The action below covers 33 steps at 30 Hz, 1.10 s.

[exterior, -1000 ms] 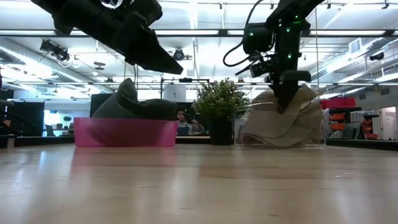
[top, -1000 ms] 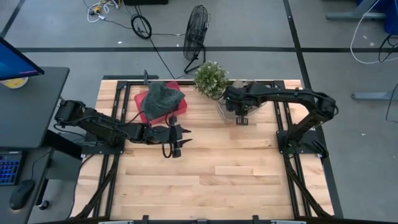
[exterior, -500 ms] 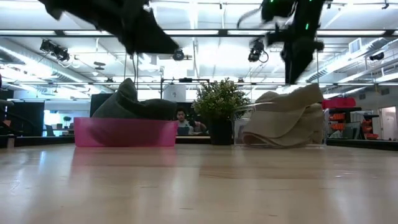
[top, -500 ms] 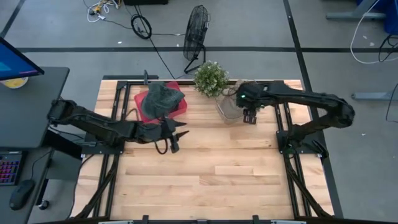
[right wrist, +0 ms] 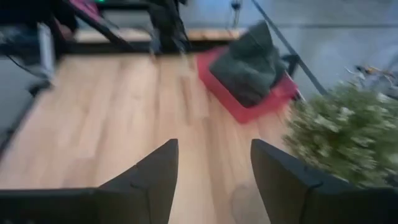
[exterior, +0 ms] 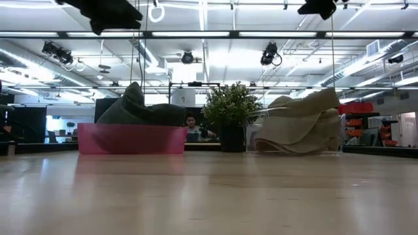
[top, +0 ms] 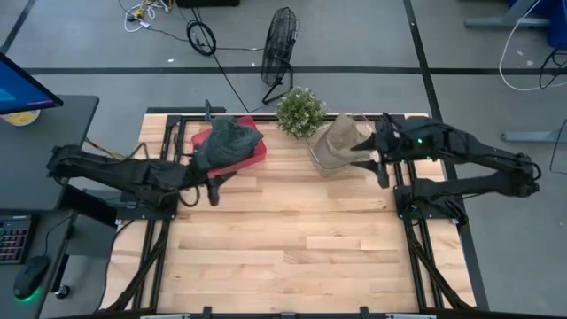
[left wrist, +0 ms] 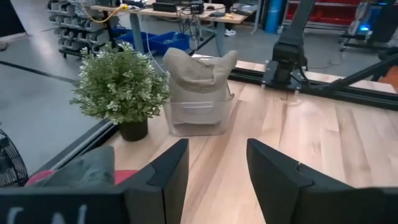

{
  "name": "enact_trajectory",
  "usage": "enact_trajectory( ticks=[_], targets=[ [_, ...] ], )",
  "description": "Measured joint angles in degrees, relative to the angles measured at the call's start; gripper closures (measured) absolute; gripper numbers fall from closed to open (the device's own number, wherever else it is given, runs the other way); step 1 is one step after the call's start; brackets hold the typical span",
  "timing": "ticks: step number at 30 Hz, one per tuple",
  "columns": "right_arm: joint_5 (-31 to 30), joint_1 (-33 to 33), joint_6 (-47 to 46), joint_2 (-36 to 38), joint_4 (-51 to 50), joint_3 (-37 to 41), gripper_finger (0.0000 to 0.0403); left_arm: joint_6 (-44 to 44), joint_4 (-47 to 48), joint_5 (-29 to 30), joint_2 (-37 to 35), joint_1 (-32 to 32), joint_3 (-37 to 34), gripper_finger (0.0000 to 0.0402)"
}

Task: Pick & Place hat
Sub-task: Return to Home Position

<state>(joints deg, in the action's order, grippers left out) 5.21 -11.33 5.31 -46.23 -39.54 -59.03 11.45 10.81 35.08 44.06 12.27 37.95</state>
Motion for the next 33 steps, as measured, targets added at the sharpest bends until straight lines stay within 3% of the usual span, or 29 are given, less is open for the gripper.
enact_trajectory(
  ticks=[9, 18, 25, 29, 33],
  targets=[
    [0.4, 1.4, -4.0, 8.5, 14.1, 15.7, 0.0197, -0.1, 9.1, -0.1, -7.9, 0.0, 0.0, 0.0236],
    [4.2, 1.4, -4.9, 14.9, 29.1, 30.4, 0.0197, 1.2, 13.9, -0.1, -8.6, -0.1, -0.1, 0.0237],
    [4.4, 1.4, -6.7, 22.3, 32.4, 37.1, 0.0197, -0.6, 18.6, -0.1, -16.1, -0.2, -0.5, 0.0237],
    [4.5, 1.4, -7.9, 26.5, 34.3, 40.3, 0.0197, -0.1, 18.0, -0.1, -22.1, -0.2, -4.8, 0.0237],
    [4.5, 1.4, -7.9, 30.1, 40.2, 45.0, 0.0197, -0.2, 11.4, -0.4, -26.8, -0.2, -13.5, 0.0237]
  ],
)
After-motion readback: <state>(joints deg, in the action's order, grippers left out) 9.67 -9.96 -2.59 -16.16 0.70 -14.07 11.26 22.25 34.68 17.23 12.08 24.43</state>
